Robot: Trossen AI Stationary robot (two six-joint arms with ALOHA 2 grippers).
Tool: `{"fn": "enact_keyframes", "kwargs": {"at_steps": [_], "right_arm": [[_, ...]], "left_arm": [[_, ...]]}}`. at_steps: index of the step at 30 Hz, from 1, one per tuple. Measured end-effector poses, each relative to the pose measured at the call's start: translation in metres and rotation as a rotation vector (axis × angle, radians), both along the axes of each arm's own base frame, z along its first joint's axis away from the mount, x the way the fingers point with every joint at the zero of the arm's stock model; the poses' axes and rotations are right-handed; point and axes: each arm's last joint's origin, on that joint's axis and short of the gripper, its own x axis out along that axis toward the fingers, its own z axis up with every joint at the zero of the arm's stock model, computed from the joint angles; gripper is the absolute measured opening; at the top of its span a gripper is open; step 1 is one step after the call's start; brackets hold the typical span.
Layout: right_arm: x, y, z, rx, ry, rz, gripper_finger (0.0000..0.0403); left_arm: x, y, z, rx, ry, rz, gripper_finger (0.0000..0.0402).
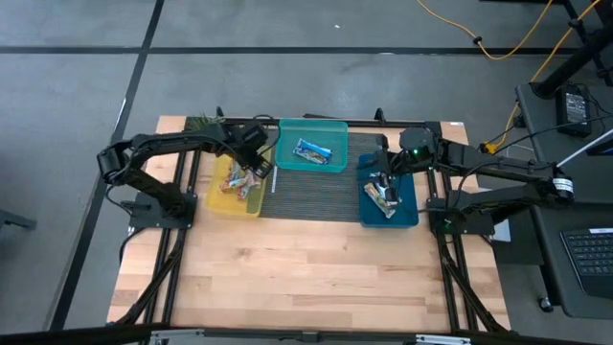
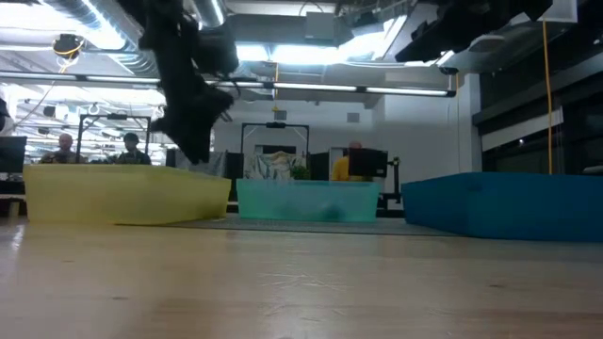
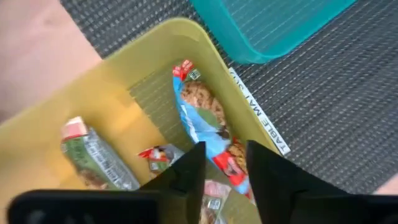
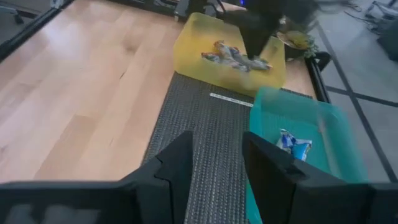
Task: Pick and place Granola Bars by type
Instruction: Return to Home Position
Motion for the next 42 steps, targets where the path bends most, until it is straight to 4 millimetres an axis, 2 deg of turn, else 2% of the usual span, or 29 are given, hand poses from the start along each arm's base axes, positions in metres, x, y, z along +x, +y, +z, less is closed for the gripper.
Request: {"fn": "enact_keyframes", "kwargs": {"at_steps": [5, 9, 12, 14, 17, 19, 24, 28, 33, 36, 39, 42], "right_arm": [[0.0, -0.001, 0.0, -0.015, 0.003, -0.024, 0.0143], [0.0, -0.001, 0.0, -0.014, 0.003, -0.025, 0.0143], [0.0, -0.001, 0.0, -0.017, 0.0, -0.029, 0.0143], [0.001, -0.002, 0.001, -0.029, -0.009, -0.046, 0.0143], [0.001, -0.003, 0.002, -0.052, -0.018, -0.085, 0.0143], [0.002, -0.004, 0.004, -0.068, -0.034, -0.108, 0.0143], [0.004, -0.006, 0.009, -0.095, -0.082, -0.145, 0.0143], [0.005, -0.007, 0.011, -0.11, -0.106, -0.159, 0.0143], [0.005, -0.007, 0.011, -0.111, -0.105, -0.159, 0.0143], [0.005, -0.007, 0.011, -0.085, -0.104, -0.172, 0.0143], [0.005, -0.007, 0.011, -0.065, -0.105, -0.181, 0.0143], [0.005, -0.007, 0.01, -0.064, -0.103, -0.189, 0.0143]], "left_arm": [[-0.013, -0.009, 0.04, 0.041, -0.066, -0.042, 0.0149], [-0.032, -0.027, 0.076, 0.077, -0.265, -0.143, 0.0156], [-0.049, -0.048, 0.107, 0.179, -0.441, -0.224, 0.0132], [-0.059, -0.063, 0.124, 0.261, -0.593, -0.286, 0.01], [-0.073, -0.085, 0.132, 0.348, -0.817, -0.374, 0.0037], [-0.082, -0.098, 0.126, 0.377, -0.94, -0.43, 0.0011], [-0.109, -0.117, 0.088, 0.38, -1.114, -0.504, 0.0003], [-0.133, -0.123, 0.059, 0.398, -1.225, -0.508, 0.0003], [-0.155, -0.123, 0.027, 0.474, -1.319, -0.435, 0.0001], [-0.151, -0.122, 0.016, 0.498, -1.333, -0.401, 0.0003], [-0.144, -0.122, 0.018, 0.544, -1.415, -0.433, 0.0002], [-0.142, -0.122, 0.006, 0.571, -1.457, -0.43, 0.0002]]}}
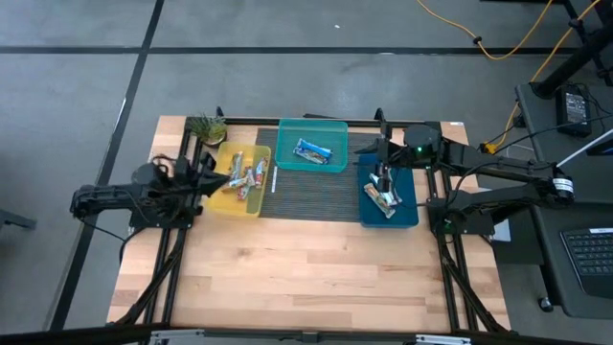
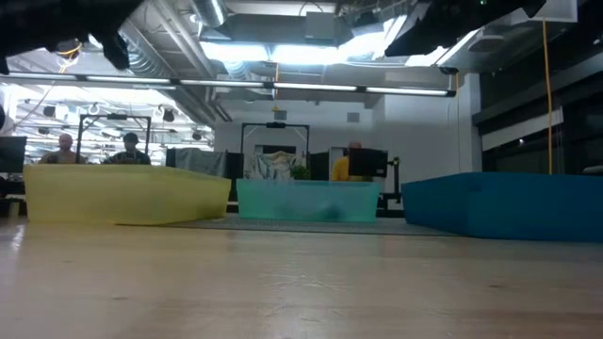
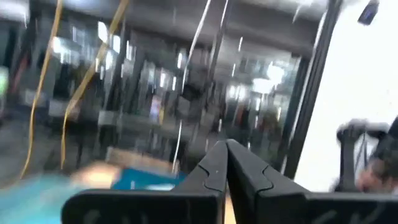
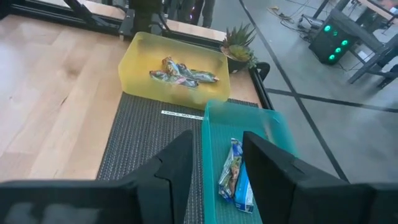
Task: Pick and place Granola Bars by type
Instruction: Return to Home Position
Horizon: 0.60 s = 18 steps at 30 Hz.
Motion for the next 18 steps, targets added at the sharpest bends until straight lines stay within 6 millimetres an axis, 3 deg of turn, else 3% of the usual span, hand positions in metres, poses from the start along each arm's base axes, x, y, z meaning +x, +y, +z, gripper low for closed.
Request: {"fn": "enact_keyframes", "kwargs": {"at_steps": [2, 8, 18], "right_arm": [[0.0, 0.0, 0.0, 0.002, 0.004, -0.004, 0.0143], [0.0, 0.0, -0.001, 0.004, 0.007, -0.003, 0.0143], [0.001, 0.002, 0.001, 0.023, -0.016, 0.053, 0.0141]], "left_arm": [[-0.002, 0.0, -0.002, -0.008, -0.069, 0.015, 0.0003], [0.007, 0.001, -0.027, -0.055, 0.014, -0.003, 0.0002], [0.013, 0.003, -0.057, -0.063, 0.332, 0.062, 0.0004]]}}
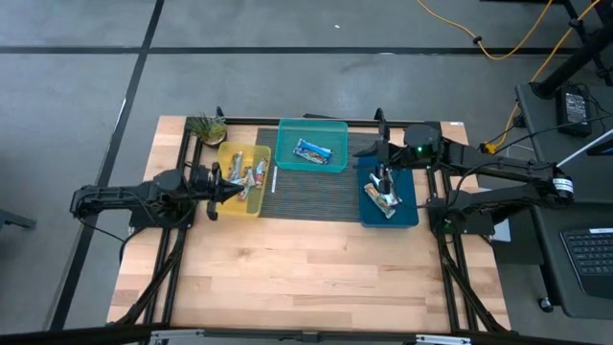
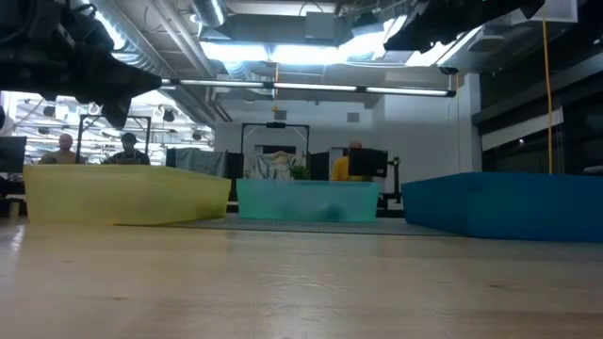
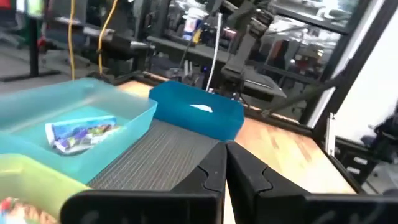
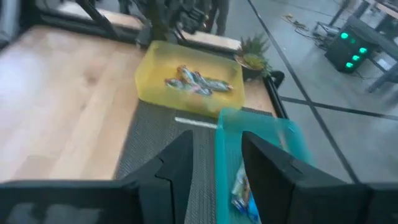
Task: Pick and place Granola Bars by type
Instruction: Return to Home Position
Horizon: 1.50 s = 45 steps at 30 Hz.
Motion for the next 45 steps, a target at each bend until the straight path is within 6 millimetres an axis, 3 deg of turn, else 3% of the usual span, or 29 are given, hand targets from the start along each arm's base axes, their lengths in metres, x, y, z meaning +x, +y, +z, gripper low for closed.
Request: {"fn": "enact_keyframes", "kwargs": {"at_steps": [4, 9, 19, 25, 34, 41, 45], "right_arm": [[0.002, 0.002, 0.005, 0.063, -0.064, 0.083, 0.0105], [-0.003, 0.01, -0.006, 0.109, -0.146, 0.251, 0.0012], [-0.04, 0.055, -0.097, 0.233, -0.562, 0.134, 0.0005], [-0.073, 0.062, -0.116, 0.308, -0.756, 0.105, 0.0004], [-0.097, 0.062, -0.107, 0.308, -0.789, 0.189, 0.0002], [-0.115, 0.062, -0.121, 0.307, -0.66, 0.21, 0.0002], [-0.114, 0.064, -0.129, 0.314, -0.551, 0.285, 0.0002]], "left_arm": [[0.0, 0.0, 0.0, 0.048, 0.009, -0.005, 0.0006], [0.0, 0.0, 0.0, 0.05, 0.011, -0.005, 0.0004], [0.0, 0.0, 0.0, 0.049, 0.011, -0.005, 0.0003], [0.0, 0.0, 0.0, 0.05, 0.012, -0.006, 0.0004], [0.0, 0.0, 0.0, 0.049, 0.012, -0.007, 0.0002], [0.0, 0.0, 0.0, 0.049, 0.012, -0.007, 0.0006], [0.0, 0.0, 0.0, 0.049, 0.012, -0.007, 0.0003]]}}
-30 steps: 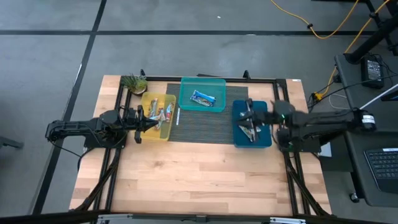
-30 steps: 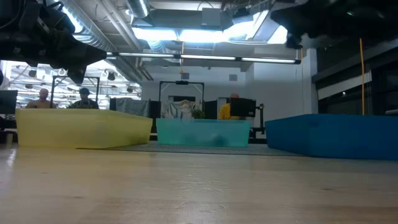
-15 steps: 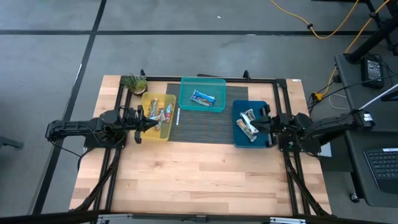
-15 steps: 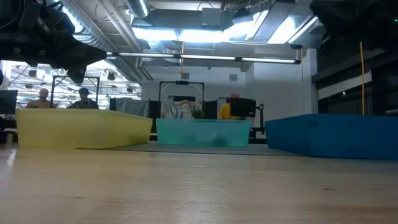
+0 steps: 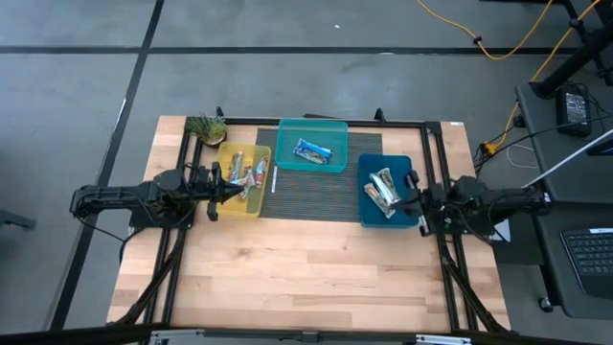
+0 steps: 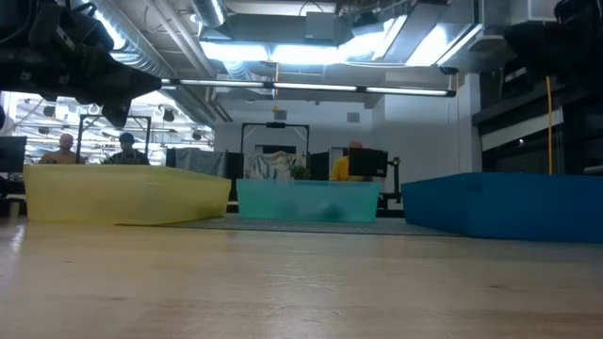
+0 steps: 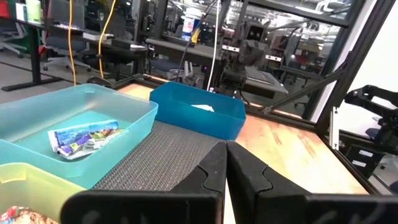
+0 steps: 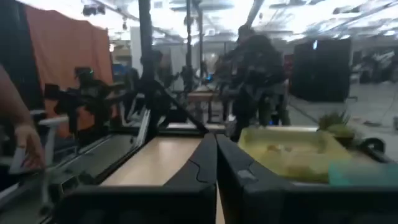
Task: Pick and place Granola Bars by type
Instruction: Return to Home Position
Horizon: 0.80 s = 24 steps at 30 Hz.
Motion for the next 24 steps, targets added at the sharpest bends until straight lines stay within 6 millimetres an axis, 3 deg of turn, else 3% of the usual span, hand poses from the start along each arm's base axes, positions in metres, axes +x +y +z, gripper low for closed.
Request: {"fn": "enact_keyframes", "kwargs": {"at_steps": [5, 19, 24], "right_arm": [[0.001, 0.0, -0.011, -0.029, 0.114, 0.008, 0.0002], [0.001, 0.0, -0.012, -0.121, 0.098, 0.002, 0.0015], [0.002, -0.002, -0.015, -0.112, 0.127, -0.071, 0.0022]], "left_arm": [[0.0, 0.0, 0.0, 0.0, 0.003, 0.001, 0.0003], [0.0, 0.0, 0.0, 0.0, 0.002, 0.002, 0.0003], [0.0, 0.0, 0.0, 0.0, 0.002, 0.002, 0.0005]]}}
